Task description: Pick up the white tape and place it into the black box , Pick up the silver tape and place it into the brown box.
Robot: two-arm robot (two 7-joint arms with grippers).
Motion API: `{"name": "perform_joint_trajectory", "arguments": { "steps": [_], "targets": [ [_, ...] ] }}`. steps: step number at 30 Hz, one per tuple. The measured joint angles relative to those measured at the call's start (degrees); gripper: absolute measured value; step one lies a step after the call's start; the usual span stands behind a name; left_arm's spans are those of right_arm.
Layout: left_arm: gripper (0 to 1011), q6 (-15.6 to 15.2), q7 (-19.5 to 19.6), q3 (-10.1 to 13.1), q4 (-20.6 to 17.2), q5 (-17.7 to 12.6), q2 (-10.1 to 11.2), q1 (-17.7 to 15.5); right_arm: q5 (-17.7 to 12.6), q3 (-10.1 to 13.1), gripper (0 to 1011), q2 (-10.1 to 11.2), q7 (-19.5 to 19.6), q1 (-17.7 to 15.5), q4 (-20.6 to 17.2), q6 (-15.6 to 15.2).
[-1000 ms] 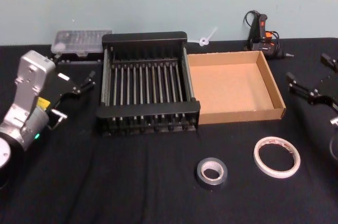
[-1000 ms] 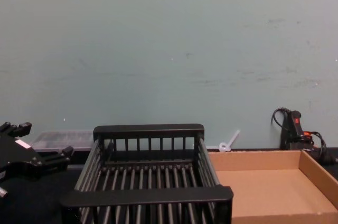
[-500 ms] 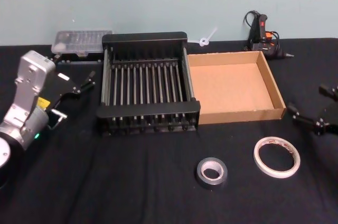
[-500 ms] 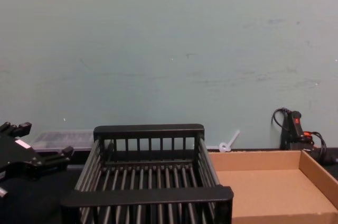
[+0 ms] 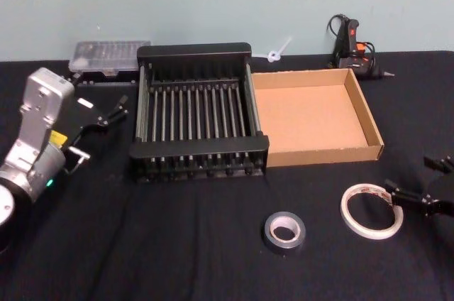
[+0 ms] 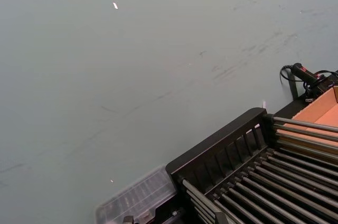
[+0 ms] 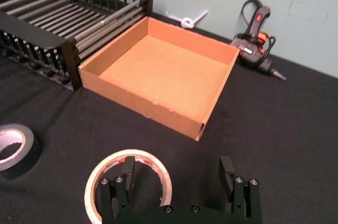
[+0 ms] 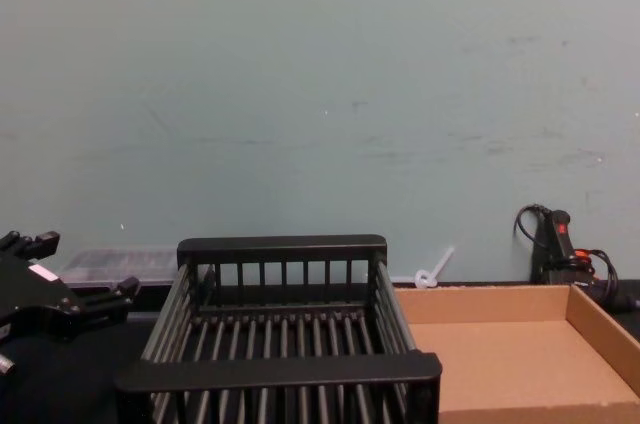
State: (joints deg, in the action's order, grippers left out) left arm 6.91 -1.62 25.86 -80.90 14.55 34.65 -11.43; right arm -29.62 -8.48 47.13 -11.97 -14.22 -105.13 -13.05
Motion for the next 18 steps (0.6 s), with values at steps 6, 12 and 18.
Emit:
{"name": "perform_joint_trajectory", "arguments": {
  "steps": [6,12,18],
  "targets": [
    [1002,0.0,0.0,0.0,0.0,0.0,0.0,0.0,0.9,-0.88,1000,-1.32,-0.82,1.0,1.39,-1.41],
    [1002,0.0,0.0,0.0,0.0,0.0,0.0,0.0,1.99,-1.92,1000,-3.04,-1.35,2.33,3.34,-2.26],
    [1001,0.0,0.0,0.0,0.0,0.0,0.0,0.0,3.25,-2.67,1000,-4.7,-1.58,3.52,5.14,-2.72]
  ]
}}
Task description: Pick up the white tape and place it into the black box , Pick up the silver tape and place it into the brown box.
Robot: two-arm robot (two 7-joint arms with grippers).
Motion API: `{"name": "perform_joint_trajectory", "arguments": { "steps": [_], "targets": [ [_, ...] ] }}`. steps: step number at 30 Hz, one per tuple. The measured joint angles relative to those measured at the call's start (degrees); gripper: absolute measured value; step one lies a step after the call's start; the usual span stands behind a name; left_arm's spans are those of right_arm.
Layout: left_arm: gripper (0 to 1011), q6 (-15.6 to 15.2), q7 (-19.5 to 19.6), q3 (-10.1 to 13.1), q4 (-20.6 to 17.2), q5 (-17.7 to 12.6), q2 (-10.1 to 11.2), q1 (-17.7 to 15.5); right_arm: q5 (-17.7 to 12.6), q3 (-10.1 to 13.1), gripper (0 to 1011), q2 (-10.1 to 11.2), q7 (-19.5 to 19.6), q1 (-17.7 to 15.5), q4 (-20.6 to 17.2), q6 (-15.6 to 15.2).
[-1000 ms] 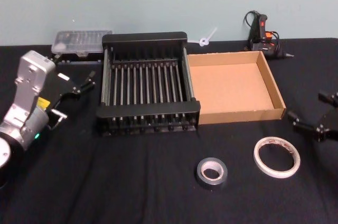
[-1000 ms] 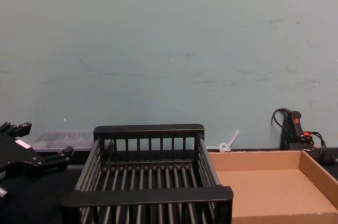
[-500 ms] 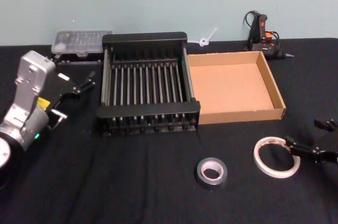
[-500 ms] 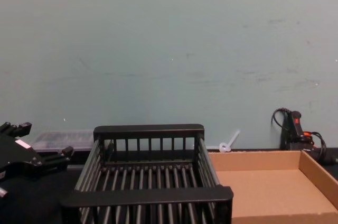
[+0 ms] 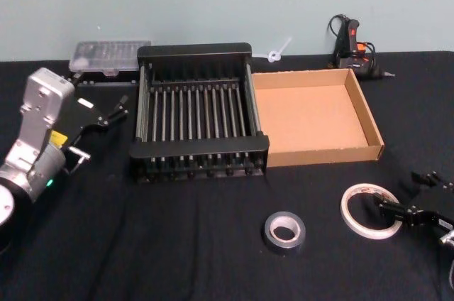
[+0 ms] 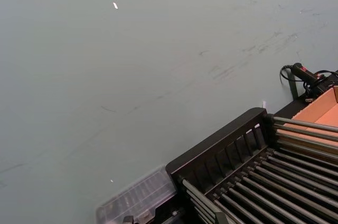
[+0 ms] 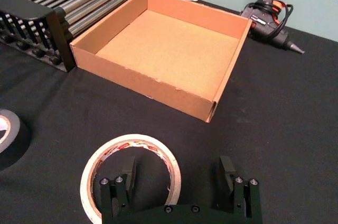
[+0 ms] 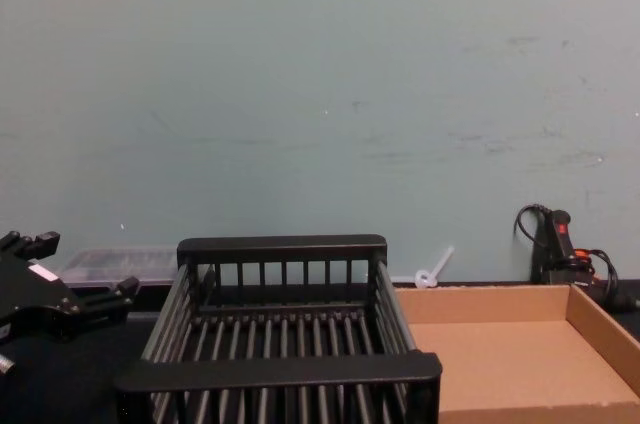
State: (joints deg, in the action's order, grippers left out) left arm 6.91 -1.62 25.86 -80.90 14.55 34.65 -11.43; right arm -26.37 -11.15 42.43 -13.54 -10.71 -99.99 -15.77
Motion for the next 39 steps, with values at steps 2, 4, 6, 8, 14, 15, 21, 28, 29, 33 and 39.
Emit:
{"name": "perform_joint_trajectory", "arguments": {
  "steps": [2,4,6,8,14,15,21,28,29,33,39],
  "targets": [
    [1001,0.0,0.0,0.0,0.0,0.0,0.0,0.0,0.43,-0.17,1000,-0.55,-0.15,0.39,0.56,-0.06],
    [1002,0.0,0.0,0.0,0.0,0.0,0.0,0.0,0.71,-0.27,1000,-0.87,-0.33,0.63,0.93,-0.07],
    [1001,0.0,0.0,0.0,0.0,0.0,0.0,0.0,1.07,-0.37,1000,-1.34,-0.56,0.98,1.51,-0.07],
    [1001,0.0,0.0,0.0,0.0,0.0,0.0,0.0,1.32,-0.48,1000,-1.71,-0.72,1.28,1.94,-0.07],
    [1001,0.0,0.0,0.0,0.0,0.0,0.0,0.0,2.53,-0.79,1000,-3.38,-1.27,2.5,3.93,-0.06],
    [1001,0.0,0.0,0.0,0.0,0.0,0.0,0.0,2.53,-0.79,1000,-3.38,-1.27,2.5,3.93,-0.06],
    [1001,0.0,0.0,0.0,0.0,0.0,0.0,0.0,3.33,-0.66,1000,-4.56,-1.81,3.07,5.05,-0.33],
    [1001,0.0,0.0,0.0,0.0,0.0,0.0,0.0,3.9,-0.21,1000,-5.44,-2.17,3.13,5.34,-0.92],
    [1001,0.0,0.0,0.0,0.0,0.0,0.0,0.0,4.01,-0.07,1000,-5.62,-2.3,3.13,5.38,-1.11],
    [1001,0.0,0.0,0.0,0.0,0.0,0.0,0.0,4.23,0.27,1000,-6.0,-2.63,3.13,5.45,-1.54],
    [1001,0.0,0.0,0.0,0.0,0.0,0.0,0.0,4.56,0.68,1000,-6.56,-3.29,3.26,5.73,-2.03]
  ]
}}
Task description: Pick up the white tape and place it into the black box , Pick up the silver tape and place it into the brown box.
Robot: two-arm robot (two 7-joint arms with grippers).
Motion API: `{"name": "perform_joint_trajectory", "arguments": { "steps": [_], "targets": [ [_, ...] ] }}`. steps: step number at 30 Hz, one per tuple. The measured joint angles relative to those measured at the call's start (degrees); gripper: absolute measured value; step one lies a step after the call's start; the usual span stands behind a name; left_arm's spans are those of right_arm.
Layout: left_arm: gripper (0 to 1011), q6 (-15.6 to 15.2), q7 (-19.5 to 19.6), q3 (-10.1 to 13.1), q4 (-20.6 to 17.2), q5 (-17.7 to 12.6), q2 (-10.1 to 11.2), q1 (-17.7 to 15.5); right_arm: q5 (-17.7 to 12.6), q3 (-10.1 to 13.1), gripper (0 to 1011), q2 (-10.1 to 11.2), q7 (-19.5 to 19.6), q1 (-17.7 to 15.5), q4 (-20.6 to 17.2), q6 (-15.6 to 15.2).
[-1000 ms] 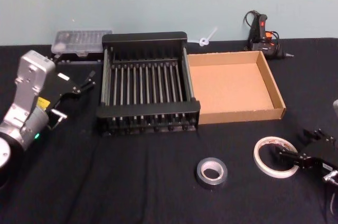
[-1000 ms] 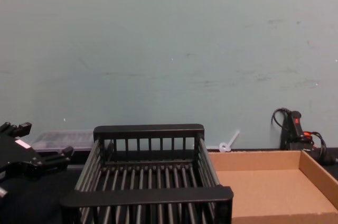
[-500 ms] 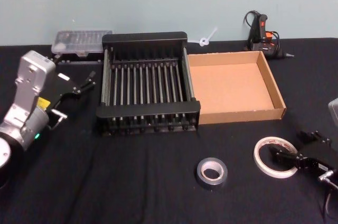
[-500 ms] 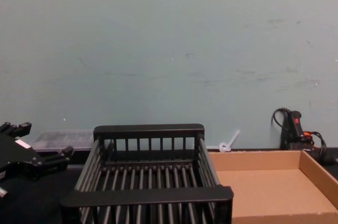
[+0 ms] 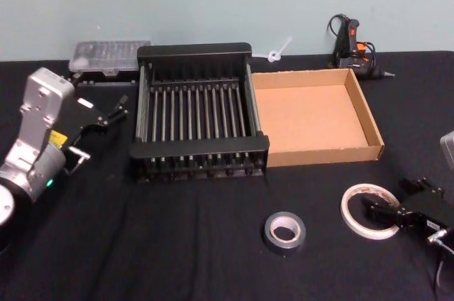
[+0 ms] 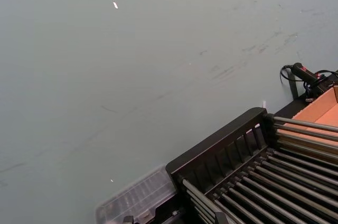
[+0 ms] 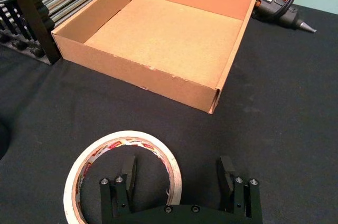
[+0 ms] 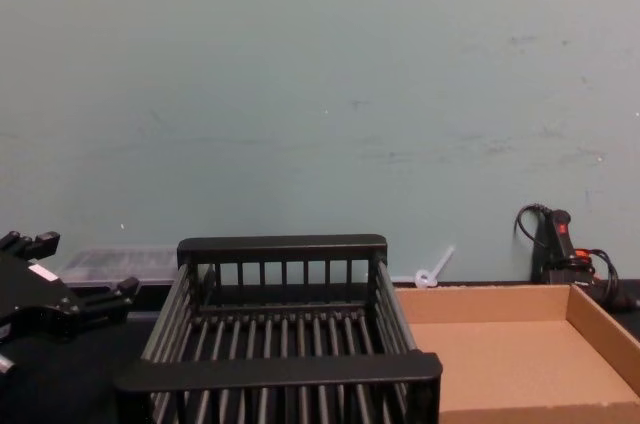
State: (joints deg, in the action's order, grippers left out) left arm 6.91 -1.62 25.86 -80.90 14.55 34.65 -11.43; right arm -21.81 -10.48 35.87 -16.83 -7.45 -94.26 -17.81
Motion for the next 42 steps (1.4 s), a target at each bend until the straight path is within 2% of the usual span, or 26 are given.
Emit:
{"name": "perform_joint_trajectory", "arguments": {
  "steps": [9,35,37,41,42],
  "targets": [
    [1001,0.0,0.0,0.0,0.0,0.0,0.0,0.0,0.38,0.83,1000,-0.8,-1.0,-0.02,0.19,-0.47],
    [1001,0.0,0.0,0.0,0.0,0.0,0.0,0.0,0.35,0.62,999,-0.62,-0.81,-0.04,0.14,-0.35],
    [1001,0.0,0.0,0.0,0.0,0.0,0.0,0.0,0.34,0.62,941,-0.61,-0.8,-0.04,0.14,-0.34],
    [1001,0.0,0.0,0.0,0.0,0.0,0.0,0.0,0.34,0.62,887,-0.6,-0.79,-0.04,0.14,-0.32],
    [1001,0.0,0.0,0.0,0.0,0.0,0.0,0.0,0.33,0.62,837,-0.59,-0.78,-0.04,0.14,-0.32]
  ]
}}
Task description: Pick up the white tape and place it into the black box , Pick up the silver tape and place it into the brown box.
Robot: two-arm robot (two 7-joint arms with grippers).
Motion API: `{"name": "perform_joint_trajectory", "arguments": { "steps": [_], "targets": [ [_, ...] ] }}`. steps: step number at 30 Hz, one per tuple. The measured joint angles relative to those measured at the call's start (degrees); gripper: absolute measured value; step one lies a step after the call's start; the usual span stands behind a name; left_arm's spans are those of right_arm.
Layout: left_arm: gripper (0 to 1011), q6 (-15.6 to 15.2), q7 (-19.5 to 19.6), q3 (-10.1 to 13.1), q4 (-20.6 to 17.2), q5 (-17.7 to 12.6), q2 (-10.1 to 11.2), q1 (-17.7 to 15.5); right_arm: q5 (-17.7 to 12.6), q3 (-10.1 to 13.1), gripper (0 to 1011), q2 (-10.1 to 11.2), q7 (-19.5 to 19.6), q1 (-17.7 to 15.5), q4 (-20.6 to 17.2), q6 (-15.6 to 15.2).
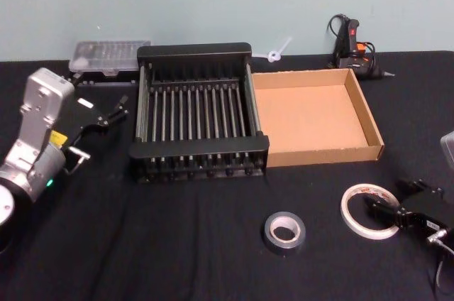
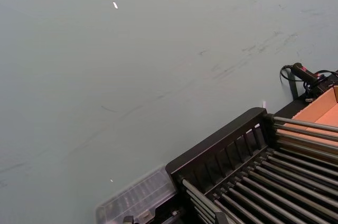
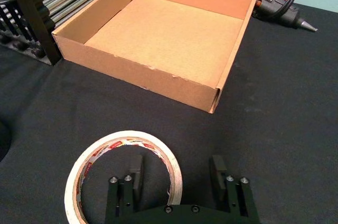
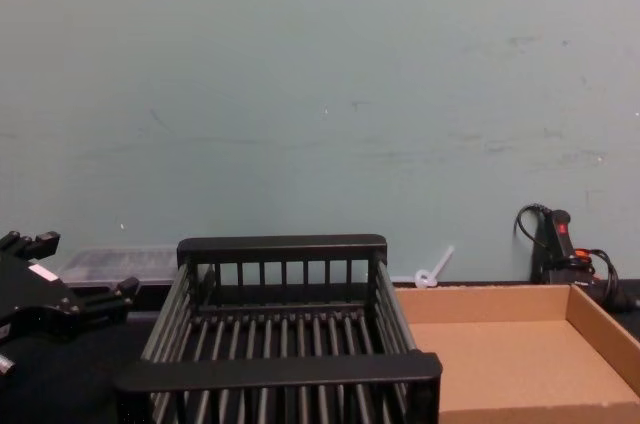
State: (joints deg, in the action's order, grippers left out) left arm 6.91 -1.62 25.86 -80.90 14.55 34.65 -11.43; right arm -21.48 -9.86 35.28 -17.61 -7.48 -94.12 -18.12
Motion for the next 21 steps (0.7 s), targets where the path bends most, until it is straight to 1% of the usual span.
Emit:
{"name": "perform_joint_trajectory", "arguments": {
  "steps": [2,3,6,7,8,9,10,11,12,15,17,19,21],
  "targets": [
    [1001,0.0,0.0,0.0,0.0,0.0,0.0,0.0,-0.01,0.0,810,0.0,0.01,0.0,0.0,0.0],
    [1002,0.0,0.0,0.0,0.0,0.0,0.0,0.0,-0.01,0.0,747,0.0,0.02,0.0,0.0,0.01],
    [1001,0.0,0.0,0.0,0.0,0.0,0.0,0.0,-0.02,0.0,677,0.0,0.03,0.0,0.0,0.0],
    [1001,0.0,0.0,0.0,0.0,0.0,0.0,0.0,-0.02,0.0,629,0.0,0.03,0.0,0.0,0.01],
    [1002,0.0,0.0,0.0,0.0,0.0,0.0,0.0,-0.02,0.0,620,0.0,0.04,0.0,0.0,0.01],
    [1001,0.0,0.0,0.0,0.0,0.0,0.0,0.0,-0.02,0.0,572,0.0,0.04,0.0,0.0,0.0],
    [1001,0.0,0.0,0.0,0.0,0.0,0.0,0.0,-0.02,0.0,550,0.0,0.04,0.0,0.0,0.0],
    [1001,0.0,0.0,0.0,0.0,0.0,0.0,0.0,-0.02,0.0,489,0.0,0.04,0.0,0.0,0.01],
    [1001,0.0,0.0,0.0,0.0,0.0,0.0,0.0,-0.02,0.0,489,0.0,0.04,0.0,0.0,0.0],
    [1001,0.0,0.0,0.01,0.0,0.0,0.0,0.0,-0.01,0.0,366,0.0,0.04,0.0,0.0,0.01],
    [1001,0.0,0.0,0.0,0.0,0.0,0.0,0.0,-0.01,0.0,329,0.0,0.04,0.0,0.0,0.0],
    [1001,0.0,0.0,0.0,0.0,0.0,0.0,0.0,-0.01,0.0,243,0.0,0.04,0.0,0.0,0.0],
    [1001,0.0,0.0,0.0,0.0,0.0,0.0,0.0,-0.01,0.0,204,0.0,0.04,0.0,0.0,0.0]
  ]
}}
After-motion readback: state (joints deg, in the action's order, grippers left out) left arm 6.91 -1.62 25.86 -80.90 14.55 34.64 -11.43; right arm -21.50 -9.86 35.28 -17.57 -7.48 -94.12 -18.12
